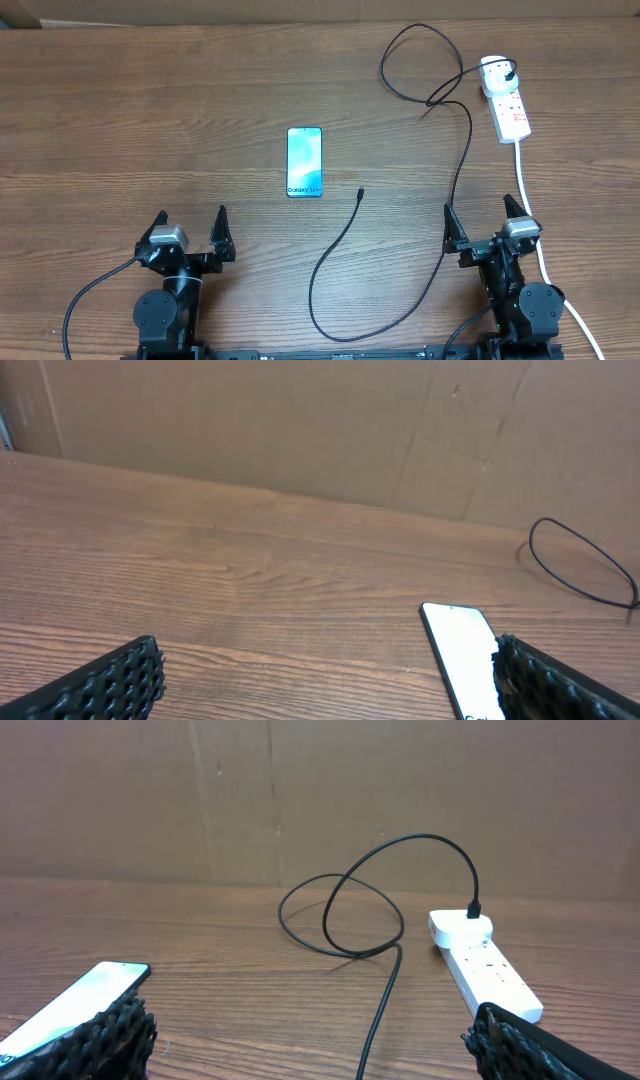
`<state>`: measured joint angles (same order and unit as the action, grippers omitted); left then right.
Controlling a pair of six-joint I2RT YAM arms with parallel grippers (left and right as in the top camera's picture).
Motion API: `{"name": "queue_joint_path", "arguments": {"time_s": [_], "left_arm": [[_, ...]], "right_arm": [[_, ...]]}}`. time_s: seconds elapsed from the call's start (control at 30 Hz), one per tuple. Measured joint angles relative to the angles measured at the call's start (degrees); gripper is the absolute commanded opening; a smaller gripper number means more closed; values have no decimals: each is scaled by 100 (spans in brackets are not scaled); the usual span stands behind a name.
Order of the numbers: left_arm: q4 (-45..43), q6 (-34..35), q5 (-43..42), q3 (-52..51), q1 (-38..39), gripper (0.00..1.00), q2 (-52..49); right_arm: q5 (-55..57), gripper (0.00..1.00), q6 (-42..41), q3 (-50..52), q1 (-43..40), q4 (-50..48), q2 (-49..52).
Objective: Plug charger to phone and switch on socket
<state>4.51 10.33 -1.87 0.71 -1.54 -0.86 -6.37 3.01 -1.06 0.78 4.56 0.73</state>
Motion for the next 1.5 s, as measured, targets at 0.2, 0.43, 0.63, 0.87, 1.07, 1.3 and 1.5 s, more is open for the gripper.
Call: {"name": "queue_joint_path", "arguments": {"time_s": [0.2,0.43,0.63,0.87,1.07,1.3,1.5], "left_arm": [[0,0,2,0,0,100,0],[0,0,0,0,-2,99,0],[0,0,0,0,0,100,0],[2,0,2,0,0,100,0],[0,0,2,0,0,99,0],[-118,872,-654,-9,-2,100,0],[-874,3993,-2168,-28,-2,100,-4]], "right_arm": [[2,100,2,0,0,0,0],[2,100,4,0,0,0,0],[2,100,4,0,0,2,0],[0,100,2,0,0,2,0],[0,100,0,0,2,2,0],[2,100,0,0,0,0,0],[2,100,2,0,0,4,0]]}}
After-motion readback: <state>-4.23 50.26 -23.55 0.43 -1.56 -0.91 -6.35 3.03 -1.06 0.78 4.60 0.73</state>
